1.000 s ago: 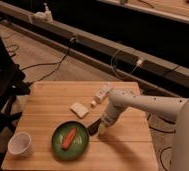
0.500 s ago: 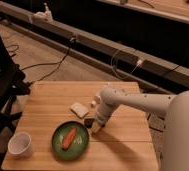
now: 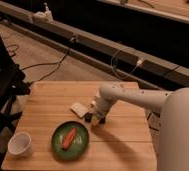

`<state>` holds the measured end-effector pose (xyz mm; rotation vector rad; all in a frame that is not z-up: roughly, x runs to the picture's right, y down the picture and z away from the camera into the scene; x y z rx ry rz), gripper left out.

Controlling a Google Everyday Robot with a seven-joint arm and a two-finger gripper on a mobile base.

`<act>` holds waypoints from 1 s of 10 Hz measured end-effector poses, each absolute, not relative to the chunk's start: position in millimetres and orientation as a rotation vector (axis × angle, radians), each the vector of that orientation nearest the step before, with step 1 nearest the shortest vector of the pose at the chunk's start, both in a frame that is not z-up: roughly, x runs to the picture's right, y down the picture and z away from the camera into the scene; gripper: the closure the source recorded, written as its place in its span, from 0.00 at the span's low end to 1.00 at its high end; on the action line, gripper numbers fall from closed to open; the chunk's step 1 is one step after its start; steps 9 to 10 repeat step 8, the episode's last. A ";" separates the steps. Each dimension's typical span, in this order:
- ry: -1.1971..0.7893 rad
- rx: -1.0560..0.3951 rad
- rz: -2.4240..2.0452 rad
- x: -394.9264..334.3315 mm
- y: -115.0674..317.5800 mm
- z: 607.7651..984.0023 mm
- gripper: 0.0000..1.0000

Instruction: Push the eraser across the table

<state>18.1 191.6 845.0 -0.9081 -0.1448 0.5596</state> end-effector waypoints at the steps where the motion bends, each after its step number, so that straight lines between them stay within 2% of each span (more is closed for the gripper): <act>1: -0.145 -0.885 0.554 21.8 183.7 848.5 1.00; 6: -0.165 -0.813 0.550 38.4 153.0 852.5 1.00; 7: -0.162 -0.817 0.547 38.4 154.2 852.1 0.97; 8: -0.163 -0.818 0.544 36.4 154.2 852.2 0.89; 10: -0.163 -0.818 0.544 36.4 154.2 852.2 0.89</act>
